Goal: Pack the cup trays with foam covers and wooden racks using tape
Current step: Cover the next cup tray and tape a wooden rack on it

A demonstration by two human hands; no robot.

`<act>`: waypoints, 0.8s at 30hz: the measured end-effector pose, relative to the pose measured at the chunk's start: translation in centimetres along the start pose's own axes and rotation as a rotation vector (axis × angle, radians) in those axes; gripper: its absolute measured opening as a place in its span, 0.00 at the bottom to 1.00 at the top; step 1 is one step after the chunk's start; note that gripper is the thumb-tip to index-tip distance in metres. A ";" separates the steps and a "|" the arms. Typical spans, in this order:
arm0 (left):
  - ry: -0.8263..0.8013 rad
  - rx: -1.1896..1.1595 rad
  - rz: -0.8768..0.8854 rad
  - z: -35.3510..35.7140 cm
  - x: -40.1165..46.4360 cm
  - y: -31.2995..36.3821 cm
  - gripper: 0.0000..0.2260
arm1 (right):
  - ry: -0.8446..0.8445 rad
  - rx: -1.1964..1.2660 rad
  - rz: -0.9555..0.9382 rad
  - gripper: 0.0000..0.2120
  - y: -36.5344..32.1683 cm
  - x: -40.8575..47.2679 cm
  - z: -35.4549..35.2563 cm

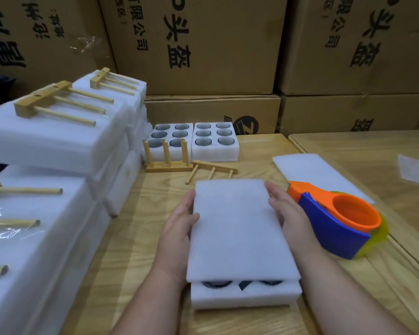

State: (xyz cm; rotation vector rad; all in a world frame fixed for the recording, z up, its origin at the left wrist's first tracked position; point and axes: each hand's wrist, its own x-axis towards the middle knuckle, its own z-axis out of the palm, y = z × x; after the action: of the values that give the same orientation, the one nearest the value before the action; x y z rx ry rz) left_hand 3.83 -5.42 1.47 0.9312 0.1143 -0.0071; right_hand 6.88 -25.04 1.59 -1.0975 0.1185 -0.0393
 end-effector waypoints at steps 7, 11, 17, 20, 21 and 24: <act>-0.037 -0.021 -0.014 0.5 -0.6 0.1 0.27 | -0.057 -0.014 0.007 0.21 -0.1 -0.4 -0.1; -0.046 0.024 -0.025 0.2 -0.8 0.1 0.28 | -0.086 -0.019 0.008 0.22 -0.1 -0.7 -0.3; -0.052 0.060 -0.010 0.2 -1.2 0.2 0.29 | -0.095 -0.014 0.021 0.27 0.3 -0.5 -0.8; -0.049 0.055 -0.011 0.2 -1.3 0.2 0.29 | -0.111 -0.015 0.020 0.30 0.3 -0.4 -0.9; -0.054 0.054 -0.013 0.1 -1.3 0.1 0.29 | -0.114 -0.011 0.018 0.31 0.4 -0.4 -1.0; -0.060 0.049 -0.018 0.1 -1.5 0.2 0.29 | -0.110 0.003 0.008 0.30 0.6 -0.6 -1.1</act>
State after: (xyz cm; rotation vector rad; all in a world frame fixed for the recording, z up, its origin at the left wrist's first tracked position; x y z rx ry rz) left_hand 2.38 -5.45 1.80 0.9780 0.0671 -0.0545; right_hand 6.17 -25.72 0.62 -1.0941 0.0240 0.0285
